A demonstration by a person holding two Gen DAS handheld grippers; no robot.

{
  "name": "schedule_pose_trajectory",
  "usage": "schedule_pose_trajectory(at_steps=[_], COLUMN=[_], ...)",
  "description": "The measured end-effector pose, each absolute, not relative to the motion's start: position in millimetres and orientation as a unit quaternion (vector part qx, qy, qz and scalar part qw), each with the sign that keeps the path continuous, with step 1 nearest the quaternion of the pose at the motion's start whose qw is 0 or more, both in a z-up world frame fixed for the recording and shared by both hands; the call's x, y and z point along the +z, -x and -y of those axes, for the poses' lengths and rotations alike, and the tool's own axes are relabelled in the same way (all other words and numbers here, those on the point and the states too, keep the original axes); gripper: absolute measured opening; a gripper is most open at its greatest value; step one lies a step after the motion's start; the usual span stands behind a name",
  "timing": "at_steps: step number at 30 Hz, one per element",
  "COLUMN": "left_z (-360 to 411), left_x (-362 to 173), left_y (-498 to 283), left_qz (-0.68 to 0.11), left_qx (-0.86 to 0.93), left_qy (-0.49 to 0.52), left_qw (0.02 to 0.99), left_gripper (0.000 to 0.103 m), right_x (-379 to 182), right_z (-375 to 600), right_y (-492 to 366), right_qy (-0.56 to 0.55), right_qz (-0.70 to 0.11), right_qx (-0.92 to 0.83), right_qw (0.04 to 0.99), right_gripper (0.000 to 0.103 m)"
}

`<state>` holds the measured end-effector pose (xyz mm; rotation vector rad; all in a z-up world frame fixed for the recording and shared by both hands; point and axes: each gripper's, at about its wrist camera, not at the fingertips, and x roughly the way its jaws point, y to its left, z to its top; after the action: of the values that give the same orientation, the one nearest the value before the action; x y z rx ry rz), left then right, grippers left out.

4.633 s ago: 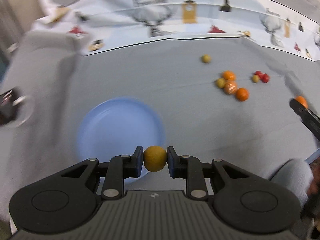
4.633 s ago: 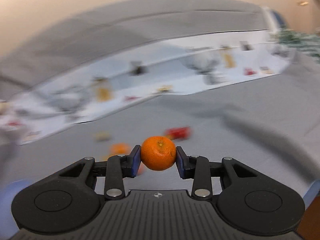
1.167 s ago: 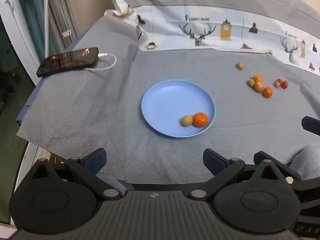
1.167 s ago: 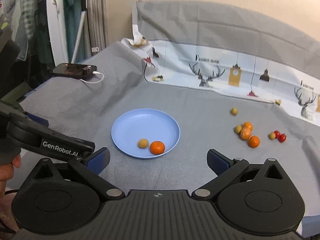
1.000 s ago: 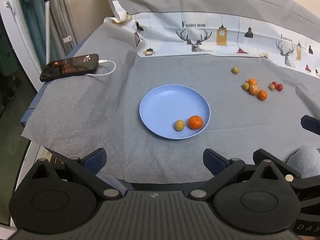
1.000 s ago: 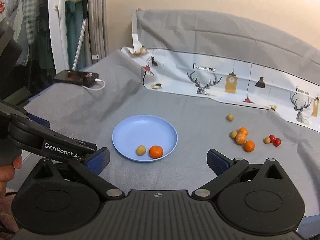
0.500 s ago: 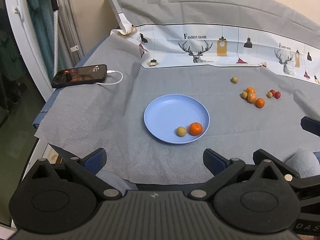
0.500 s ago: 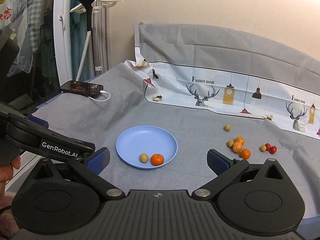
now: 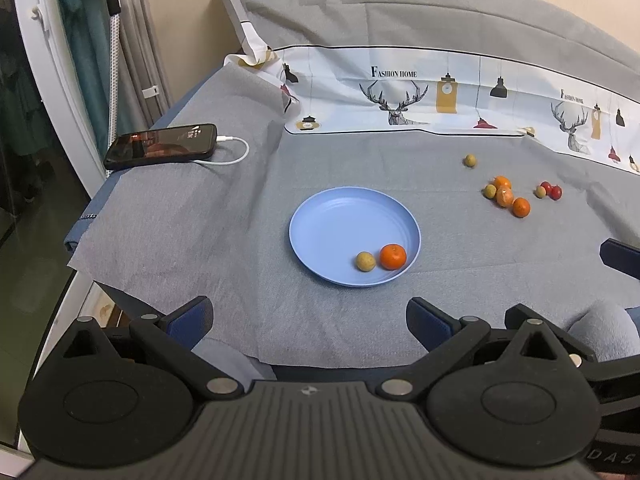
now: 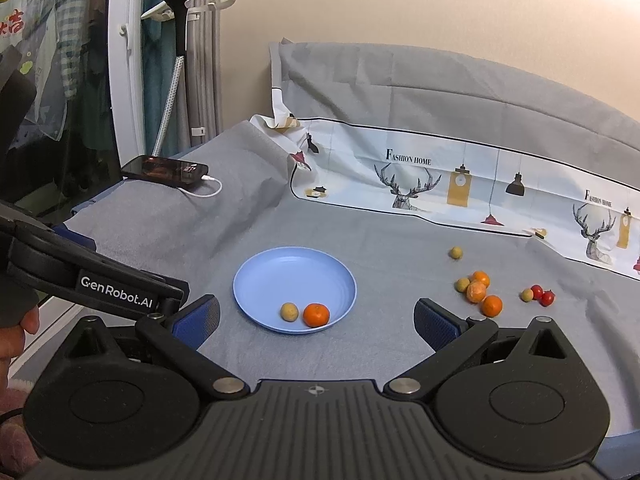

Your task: Organize fruits

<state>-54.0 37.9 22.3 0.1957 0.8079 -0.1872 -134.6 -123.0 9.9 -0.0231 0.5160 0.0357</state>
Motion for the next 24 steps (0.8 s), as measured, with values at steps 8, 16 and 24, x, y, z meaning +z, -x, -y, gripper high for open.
schedule_pose_trajectory(at_steps=[8, 16, 24], left_z=[-39, -38, -35], left_x=[20, 15, 7], left_y=[51, 46, 37], left_qz=[-0.396, -0.403, -0.415], left_qx=[-0.092, -0.093, -0.093], left_qy=[-0.095, -0.096, -0.104], left_qw=[0.908, 0.905, 0.899], left_gripper=[0.103, 0.103, 0.103], right_x=[8, 5, -1], right_z=[124, 125, 127], right_y=[132, 128, 120], right_qy=[0.010, 0.007, 0.001], right_qz=[-0.261, -0.269, -0.282], right_qx=[0.017, 0.018, 0.019], right_qw=[0.965, 0.963, 0.959], right_gripper=[0.102, 0.102, 0.102])
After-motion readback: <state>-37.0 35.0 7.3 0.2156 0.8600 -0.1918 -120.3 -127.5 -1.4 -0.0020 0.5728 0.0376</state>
